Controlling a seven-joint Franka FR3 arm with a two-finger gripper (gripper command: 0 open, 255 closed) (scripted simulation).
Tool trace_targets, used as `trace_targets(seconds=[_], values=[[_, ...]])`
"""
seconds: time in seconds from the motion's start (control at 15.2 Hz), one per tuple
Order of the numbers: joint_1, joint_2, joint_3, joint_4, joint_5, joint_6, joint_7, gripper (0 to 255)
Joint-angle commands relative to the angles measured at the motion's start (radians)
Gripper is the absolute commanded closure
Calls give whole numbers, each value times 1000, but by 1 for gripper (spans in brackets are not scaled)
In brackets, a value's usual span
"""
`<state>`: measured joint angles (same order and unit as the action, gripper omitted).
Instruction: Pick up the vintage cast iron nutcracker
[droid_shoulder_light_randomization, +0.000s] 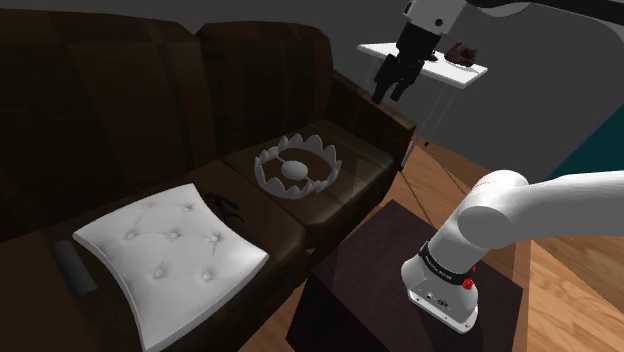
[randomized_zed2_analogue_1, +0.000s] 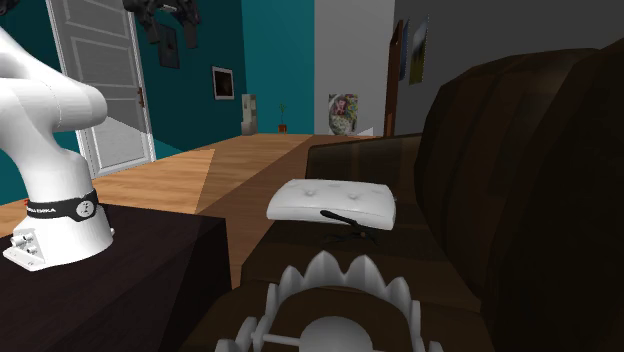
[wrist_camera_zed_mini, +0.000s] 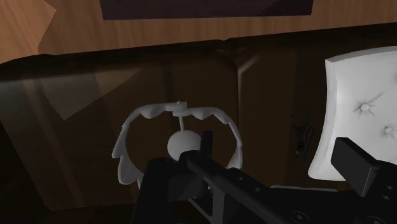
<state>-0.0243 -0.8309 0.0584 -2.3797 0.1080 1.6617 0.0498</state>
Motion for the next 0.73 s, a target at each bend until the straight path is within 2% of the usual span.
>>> trace_targets(seconds=[0.0,0.66], values=[[0,0,0,0,0,0,0,0],[31,230,149,-79,32,324,88,0]])
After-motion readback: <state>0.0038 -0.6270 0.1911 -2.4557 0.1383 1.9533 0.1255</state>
